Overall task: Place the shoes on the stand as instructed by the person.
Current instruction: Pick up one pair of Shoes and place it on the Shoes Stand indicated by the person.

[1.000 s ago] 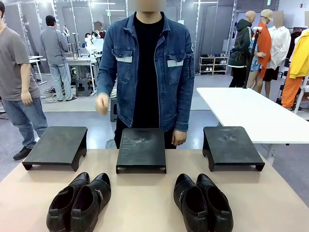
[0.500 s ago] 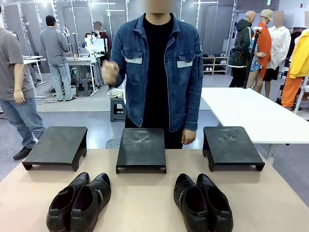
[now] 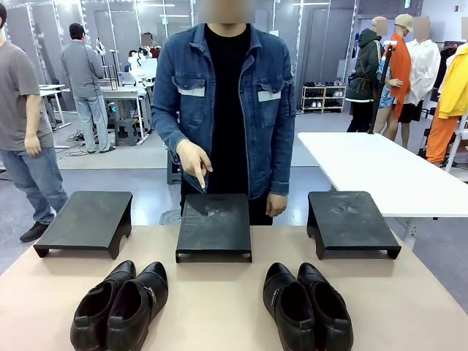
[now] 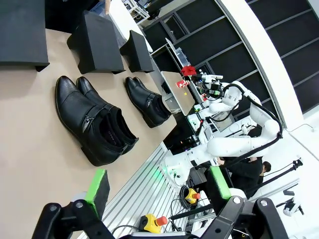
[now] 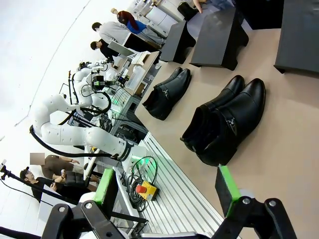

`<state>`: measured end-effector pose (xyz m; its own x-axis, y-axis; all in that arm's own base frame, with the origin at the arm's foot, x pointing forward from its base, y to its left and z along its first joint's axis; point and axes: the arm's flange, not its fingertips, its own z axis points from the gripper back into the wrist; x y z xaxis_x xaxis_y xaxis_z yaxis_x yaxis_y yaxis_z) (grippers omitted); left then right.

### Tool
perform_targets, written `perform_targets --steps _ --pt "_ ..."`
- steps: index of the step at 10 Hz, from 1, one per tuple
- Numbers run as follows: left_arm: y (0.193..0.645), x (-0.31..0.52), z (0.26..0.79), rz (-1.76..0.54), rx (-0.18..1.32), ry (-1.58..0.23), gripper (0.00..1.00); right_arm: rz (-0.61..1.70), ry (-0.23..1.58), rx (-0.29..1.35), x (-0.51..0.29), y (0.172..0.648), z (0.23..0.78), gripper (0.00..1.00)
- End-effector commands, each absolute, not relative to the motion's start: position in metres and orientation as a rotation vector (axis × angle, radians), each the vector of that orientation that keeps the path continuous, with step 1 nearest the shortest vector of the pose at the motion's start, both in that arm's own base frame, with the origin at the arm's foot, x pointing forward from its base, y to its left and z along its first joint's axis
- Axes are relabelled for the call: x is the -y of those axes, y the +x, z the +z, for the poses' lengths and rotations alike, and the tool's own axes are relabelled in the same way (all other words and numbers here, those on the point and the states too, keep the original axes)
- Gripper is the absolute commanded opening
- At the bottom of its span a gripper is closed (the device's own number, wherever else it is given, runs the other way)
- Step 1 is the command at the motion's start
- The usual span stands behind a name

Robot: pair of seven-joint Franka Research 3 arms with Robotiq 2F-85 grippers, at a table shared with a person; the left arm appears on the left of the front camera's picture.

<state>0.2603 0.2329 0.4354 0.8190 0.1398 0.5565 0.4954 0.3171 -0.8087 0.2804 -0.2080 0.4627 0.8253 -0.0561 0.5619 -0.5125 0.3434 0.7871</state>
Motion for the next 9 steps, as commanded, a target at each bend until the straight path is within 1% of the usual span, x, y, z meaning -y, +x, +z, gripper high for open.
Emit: perform_targets --steps 1,9 --pt "0.2594 -0.2339 0.436 -0.266 0.611 -1.256 1.0 0.325 1.205 0.573 0.2087 0.2807 0.4637 1.0" --pt "0.2603 -0.233 0.4355 -0.253 0.603 -1.245 1.0 0.325 1.205 0.573 0.2087 0.2807 0.4637 1.0"
